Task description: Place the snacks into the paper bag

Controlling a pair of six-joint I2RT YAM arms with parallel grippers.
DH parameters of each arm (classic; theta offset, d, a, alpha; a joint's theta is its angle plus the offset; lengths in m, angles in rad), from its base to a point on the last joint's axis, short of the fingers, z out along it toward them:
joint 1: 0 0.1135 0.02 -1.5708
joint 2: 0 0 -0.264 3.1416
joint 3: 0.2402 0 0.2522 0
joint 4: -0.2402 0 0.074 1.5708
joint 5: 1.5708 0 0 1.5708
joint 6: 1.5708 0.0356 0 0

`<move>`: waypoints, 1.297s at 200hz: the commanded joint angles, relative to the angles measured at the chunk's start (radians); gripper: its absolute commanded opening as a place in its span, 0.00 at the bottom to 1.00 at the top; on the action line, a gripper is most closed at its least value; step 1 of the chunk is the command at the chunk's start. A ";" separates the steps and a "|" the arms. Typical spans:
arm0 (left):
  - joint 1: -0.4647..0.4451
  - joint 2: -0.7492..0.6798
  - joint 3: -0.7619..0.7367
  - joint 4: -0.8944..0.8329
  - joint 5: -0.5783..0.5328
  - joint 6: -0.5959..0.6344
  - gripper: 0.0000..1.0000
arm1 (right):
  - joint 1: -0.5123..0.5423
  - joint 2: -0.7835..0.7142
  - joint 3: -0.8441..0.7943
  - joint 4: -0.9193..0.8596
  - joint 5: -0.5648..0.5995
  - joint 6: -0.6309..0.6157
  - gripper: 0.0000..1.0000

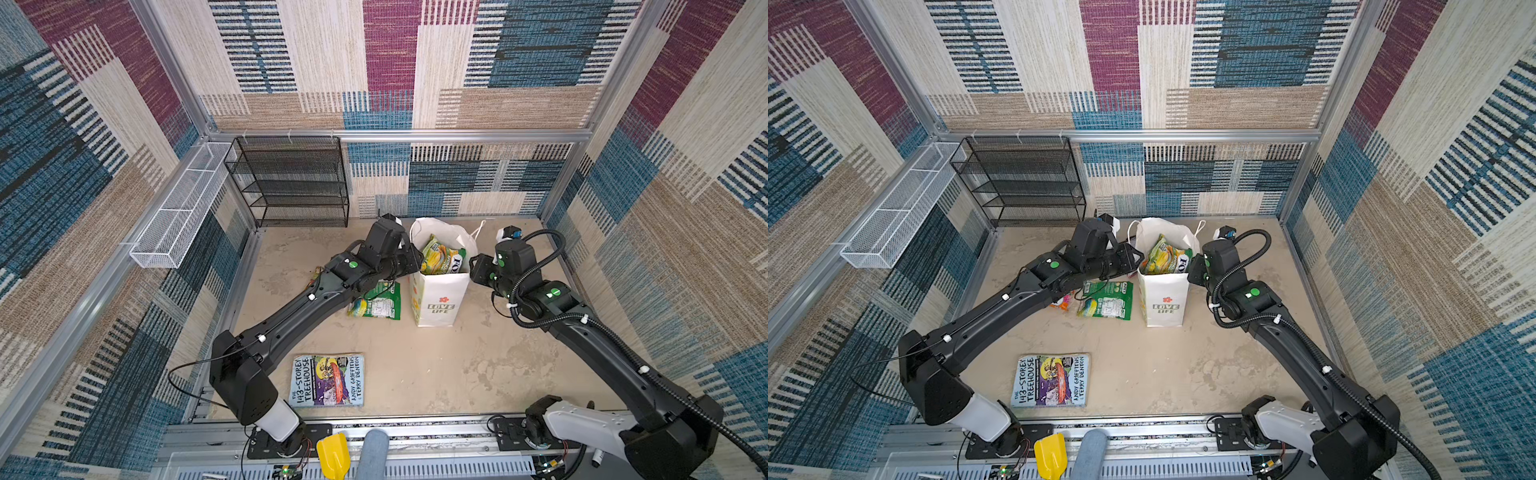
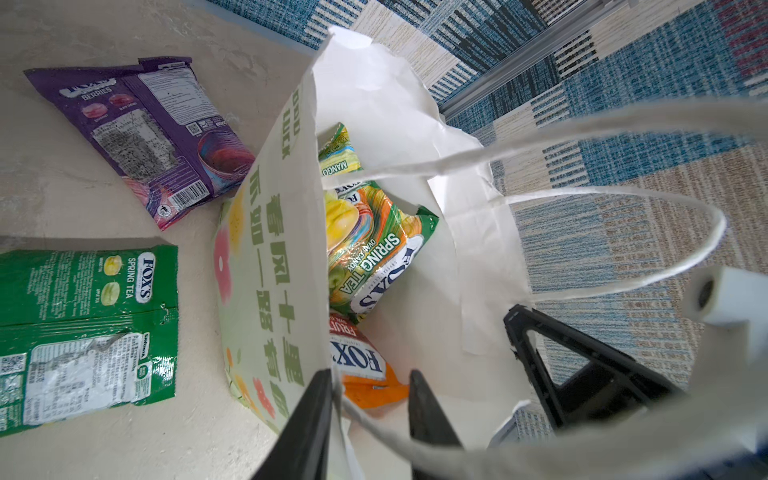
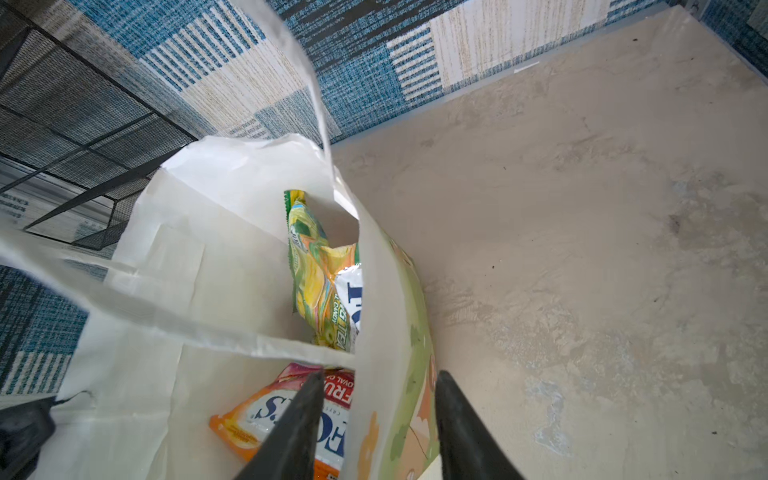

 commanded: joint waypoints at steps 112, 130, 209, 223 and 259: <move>0.001 -0.253 -0.033 -0.324 -0.089 0.270 0.74 | 0.000 0.077 0.090 0.020 -0.054 0.118 0.00; 0.001 -0.311 -0.086 -0.359 -0.118 0.275 0.74 | 0.001 0.083 0.110 0.027 -0.066 0.137 0.00; 0.005 -0.528 -0.252 -0.524 -0.261 0.336 0.77 | 0.000 0.087 0.132 -0.005 0.008 0.132 0.75; 0.005 -0.554 -0.284 -0.526 -0.280 0.343 0.78 | 0.000 0.101 0.136 -0.030 0.025 0.147 1.00; 0.009 -0.592 -0.366 -0.461 -0.282 0.347 0.80 | -0.002 0.154 0.164 -0.062 -0.013 0.138 1.00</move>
